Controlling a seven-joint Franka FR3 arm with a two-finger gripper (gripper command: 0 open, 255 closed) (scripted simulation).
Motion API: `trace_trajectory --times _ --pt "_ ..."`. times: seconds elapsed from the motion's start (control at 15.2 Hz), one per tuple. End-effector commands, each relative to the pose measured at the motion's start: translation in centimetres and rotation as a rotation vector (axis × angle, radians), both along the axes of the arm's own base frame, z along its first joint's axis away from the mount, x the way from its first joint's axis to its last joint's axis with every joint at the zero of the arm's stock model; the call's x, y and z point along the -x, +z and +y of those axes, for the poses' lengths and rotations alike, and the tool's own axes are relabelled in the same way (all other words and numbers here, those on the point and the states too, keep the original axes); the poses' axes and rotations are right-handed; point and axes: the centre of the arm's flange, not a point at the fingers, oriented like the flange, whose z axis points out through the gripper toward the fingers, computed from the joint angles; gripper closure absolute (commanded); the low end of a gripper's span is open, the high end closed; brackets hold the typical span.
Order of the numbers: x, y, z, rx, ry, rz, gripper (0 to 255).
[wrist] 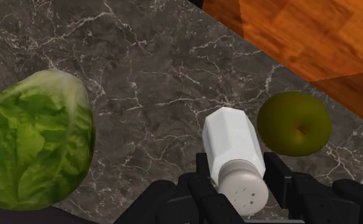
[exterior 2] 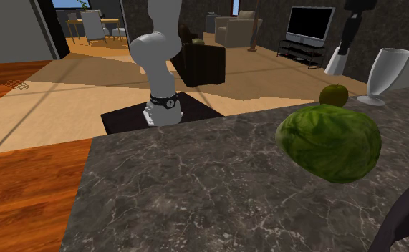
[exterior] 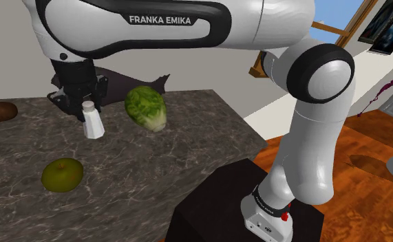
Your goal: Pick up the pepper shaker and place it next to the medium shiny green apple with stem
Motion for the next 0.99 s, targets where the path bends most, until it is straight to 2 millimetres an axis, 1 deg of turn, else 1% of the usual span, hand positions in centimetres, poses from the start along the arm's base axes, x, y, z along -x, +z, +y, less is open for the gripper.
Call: trace_trajectory --times 0.0,0.92 --pt "0.0 -1.0 0.1 0.0 0.0 0.0 255" --pt "0.0 -8.4 0.1 0.0 0.0 0.0 255"
